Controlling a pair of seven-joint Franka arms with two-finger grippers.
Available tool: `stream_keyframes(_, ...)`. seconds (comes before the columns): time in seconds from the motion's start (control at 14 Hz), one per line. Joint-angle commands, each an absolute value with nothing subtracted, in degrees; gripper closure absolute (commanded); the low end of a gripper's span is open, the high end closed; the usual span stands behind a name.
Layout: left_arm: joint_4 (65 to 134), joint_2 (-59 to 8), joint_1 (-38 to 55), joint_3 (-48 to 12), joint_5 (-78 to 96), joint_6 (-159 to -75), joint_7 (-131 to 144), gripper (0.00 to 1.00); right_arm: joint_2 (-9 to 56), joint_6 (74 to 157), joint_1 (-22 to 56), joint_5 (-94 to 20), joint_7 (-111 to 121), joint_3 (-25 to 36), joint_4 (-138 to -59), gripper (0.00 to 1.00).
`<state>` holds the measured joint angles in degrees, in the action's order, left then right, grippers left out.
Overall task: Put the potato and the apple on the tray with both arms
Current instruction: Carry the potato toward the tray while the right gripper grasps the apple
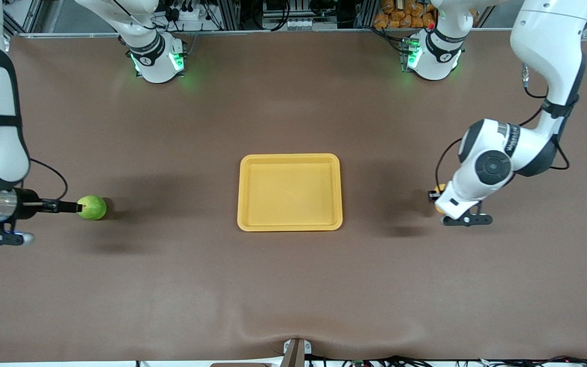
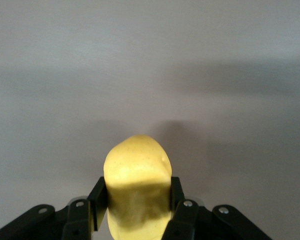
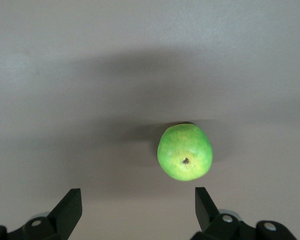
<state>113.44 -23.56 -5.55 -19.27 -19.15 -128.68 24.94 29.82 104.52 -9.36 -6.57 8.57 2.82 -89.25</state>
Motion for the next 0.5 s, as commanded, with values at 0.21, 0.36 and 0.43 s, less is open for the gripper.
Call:
stream_keyframes(0.21, 108.0, -24.7, -1.1, -27.4, -20.0, -126.1, 37.1, 1.0, 33.6, 115.4, -12.0, -8.9, 12.3, 2.8, -95.2, 0.0)
stream_keyframes(0.36, 106.7, -25.7, 4.4, -27.3, -20.0, -126.2, 42.8, 1.0, 33.4, 117.6, -12.4, -8.9, 16.5, 2.8, -98.3, 0.0)
stream_keyframes(0.43, 104.8, -27.0, 6.6, -27.2, -20.2, -126.1, 46.2, 1.0, 33.5, 118.6, -12.3, -8.4, 17.7, 2.9, -99.4, 0.0)
